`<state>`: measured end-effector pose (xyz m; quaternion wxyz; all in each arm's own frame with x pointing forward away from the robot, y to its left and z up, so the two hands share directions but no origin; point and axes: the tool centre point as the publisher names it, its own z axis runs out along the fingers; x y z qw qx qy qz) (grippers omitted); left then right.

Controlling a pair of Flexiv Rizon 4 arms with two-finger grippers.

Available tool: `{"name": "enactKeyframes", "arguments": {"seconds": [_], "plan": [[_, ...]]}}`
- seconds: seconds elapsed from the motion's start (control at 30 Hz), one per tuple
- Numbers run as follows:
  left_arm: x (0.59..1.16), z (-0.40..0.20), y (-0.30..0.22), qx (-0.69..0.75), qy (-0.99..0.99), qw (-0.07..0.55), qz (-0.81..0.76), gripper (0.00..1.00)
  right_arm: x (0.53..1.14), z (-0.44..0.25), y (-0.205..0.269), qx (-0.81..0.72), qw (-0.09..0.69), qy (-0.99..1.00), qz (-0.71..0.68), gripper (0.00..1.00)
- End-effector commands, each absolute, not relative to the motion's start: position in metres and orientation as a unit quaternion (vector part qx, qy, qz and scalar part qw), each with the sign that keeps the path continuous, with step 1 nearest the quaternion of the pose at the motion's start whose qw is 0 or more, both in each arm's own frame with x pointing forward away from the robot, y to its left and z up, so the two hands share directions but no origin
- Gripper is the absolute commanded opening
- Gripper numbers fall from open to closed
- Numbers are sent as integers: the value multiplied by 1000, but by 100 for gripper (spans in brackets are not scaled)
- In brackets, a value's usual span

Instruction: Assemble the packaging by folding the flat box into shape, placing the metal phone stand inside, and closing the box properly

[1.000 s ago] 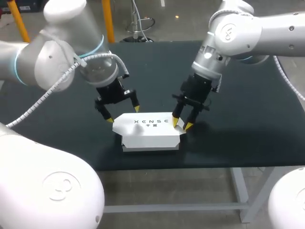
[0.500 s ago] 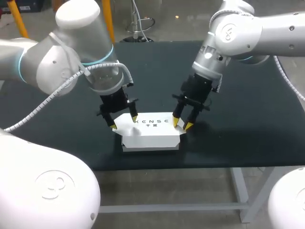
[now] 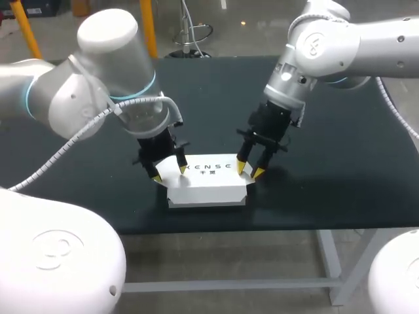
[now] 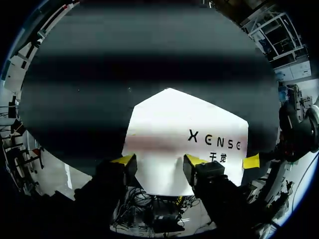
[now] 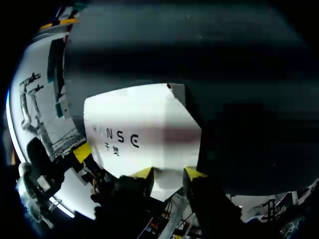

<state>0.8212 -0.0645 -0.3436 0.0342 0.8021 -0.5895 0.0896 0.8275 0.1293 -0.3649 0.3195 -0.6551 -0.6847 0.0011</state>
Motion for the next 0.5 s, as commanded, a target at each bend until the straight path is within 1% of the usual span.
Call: {"name": "enactKeyframes", "arguments": {"seconds": [0.03, 0.17, 0.23, 0.5], "plan": [[821, -350, -65, 798, -595, 32, 93, 52, 825, -366, 130, -655, 321, -683, -3, 43], [821, -353, -65, 796, -597, 32, 94, 53, 823, -367, 129, -657, 323, -681, -7, 42], [820, -355, -65, 794, -599, 32, 97, 51, 822, -367, 128, -659, 324, -678, -11, 42], [819, -360, -65, 791, -602, 32, 103, 51, 817, -366, 127, -671, 318, -669, -32, 42]]}}
